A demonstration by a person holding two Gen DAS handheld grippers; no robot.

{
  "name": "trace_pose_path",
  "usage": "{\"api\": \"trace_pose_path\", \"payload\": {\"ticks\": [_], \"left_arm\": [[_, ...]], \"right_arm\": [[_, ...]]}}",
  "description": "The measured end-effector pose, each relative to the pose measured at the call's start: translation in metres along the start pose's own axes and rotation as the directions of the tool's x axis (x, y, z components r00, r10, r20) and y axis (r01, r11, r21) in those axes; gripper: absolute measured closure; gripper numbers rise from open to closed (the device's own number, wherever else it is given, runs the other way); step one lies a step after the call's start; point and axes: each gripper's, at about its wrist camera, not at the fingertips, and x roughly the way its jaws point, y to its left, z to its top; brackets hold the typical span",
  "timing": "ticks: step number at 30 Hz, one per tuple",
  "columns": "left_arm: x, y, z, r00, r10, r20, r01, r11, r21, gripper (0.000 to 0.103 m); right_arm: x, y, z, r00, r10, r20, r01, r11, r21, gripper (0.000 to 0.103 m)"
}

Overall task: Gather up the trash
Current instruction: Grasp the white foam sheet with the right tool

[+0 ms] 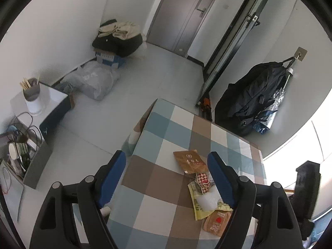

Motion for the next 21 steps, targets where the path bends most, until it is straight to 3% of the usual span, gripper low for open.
{"api": "trace_pose_path", "payload": {"ticks": [7, 15, 17, 19, 21], "left_arm": [[0.002, 0.009, 0.002, 0.999, -0.03, -0.033, 0.029, 0.999, -0.037, 0.025], [0.004, 0.014, 0.003, 0.996, -0.066, -0.06, 0.062, 0.996, -0.061, 0.025], [0.005, 0.014, 0.003, 0.996, -0.066, -0.067, 0.062, 0.996, -0.063, 0.025], [0.005, 0.014, 0.003, 0.994, -0.078, -0.075, 0.073, 0.995, -0.065, 0.025], [0.004, 0.014, 0.002, 0.993, -0.087, -0.077, 0.082, 0.995, -0.063, 0.025]], "right_arm": [[0.028, -0.005, 0.013, 0.998, 0.036, -0.06, -0.025, 0.986, 0.167, 0.035], [0.042, -0.004, 0.021, 0.993, -0.064, -0.096, 0.08, 0.982, 0.171, 0.035], [0.043, -0.007, 0.022, 0.992, -0.068, -0.104, 0.086, 0.979, 0.185, 0.039], [0.044, -0.008, 0.022, 0.991, -0.075, -0.114, 0.096, 0.977, 0.19, 0.051], [0.044, -0.01, 0.021, 0.99, -0.073, -0.122, 0.097, 0.975, 0.199, 0.052]]}}
